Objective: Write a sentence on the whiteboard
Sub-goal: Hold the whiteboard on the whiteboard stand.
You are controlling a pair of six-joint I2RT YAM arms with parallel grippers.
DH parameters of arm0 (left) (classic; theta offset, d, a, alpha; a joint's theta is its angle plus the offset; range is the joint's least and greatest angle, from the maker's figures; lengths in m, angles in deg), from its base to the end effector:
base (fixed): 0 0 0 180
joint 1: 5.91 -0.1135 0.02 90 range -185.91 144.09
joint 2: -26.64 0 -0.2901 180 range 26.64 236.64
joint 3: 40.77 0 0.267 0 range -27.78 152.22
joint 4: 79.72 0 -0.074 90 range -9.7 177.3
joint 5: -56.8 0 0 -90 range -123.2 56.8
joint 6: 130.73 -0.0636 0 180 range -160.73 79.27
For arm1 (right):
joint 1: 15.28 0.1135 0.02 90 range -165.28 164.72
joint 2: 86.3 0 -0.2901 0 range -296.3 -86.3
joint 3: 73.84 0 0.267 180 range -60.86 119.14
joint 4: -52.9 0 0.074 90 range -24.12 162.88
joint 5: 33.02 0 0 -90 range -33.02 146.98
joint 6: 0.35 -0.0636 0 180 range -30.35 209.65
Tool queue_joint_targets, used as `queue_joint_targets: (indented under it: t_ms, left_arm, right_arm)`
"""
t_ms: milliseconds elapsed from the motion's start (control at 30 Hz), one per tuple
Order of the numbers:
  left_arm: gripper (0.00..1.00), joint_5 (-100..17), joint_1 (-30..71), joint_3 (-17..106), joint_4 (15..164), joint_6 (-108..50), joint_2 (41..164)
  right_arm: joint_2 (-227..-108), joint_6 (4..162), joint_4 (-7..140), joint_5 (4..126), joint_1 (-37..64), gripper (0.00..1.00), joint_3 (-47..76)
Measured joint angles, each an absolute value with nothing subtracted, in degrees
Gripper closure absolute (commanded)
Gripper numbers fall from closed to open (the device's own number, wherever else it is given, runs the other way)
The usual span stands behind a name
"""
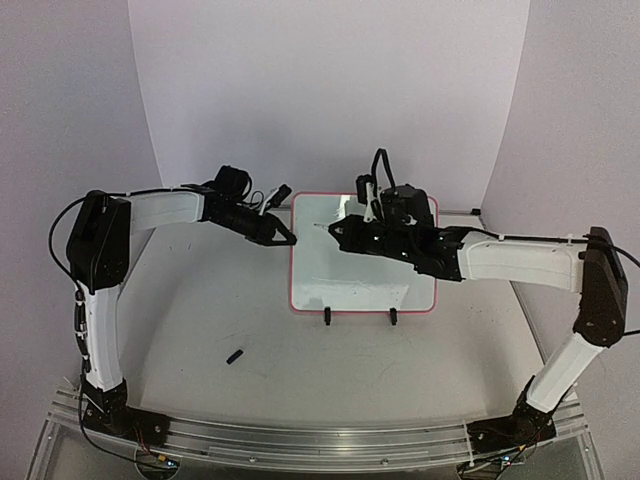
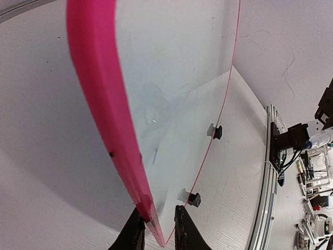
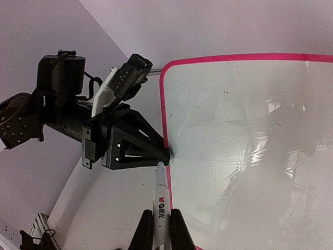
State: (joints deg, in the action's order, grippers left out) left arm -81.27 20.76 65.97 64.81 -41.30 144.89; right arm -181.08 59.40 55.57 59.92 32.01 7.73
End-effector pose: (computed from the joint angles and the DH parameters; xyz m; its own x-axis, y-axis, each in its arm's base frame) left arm 0.4242 -0.2660 0.2306 -0.6458 0.3318 -0.6876 0.7600 0.3660 -0.5371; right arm 0.2936 0.3229 0.3039 -0.5469 0.1493 -0.8238 -0.5693 0.6551 0.4967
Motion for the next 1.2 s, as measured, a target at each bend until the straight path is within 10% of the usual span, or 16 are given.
queue_joint_targets:
  t_ms: [233,1200]
  left_arm:
    - [1.0,-81.63,20.55,65.3,64.93,-43.79,144.8]
    - [1.0,-80.53,21.62,55.33,71.88,-46.51,138.01]
  right_arm:
    - [-183.88,60.5,55.62,59.38,32.03,1.0,10.75]
    - [-188.12,64.13,51.73,50.66,35.66,1.0,14.3]
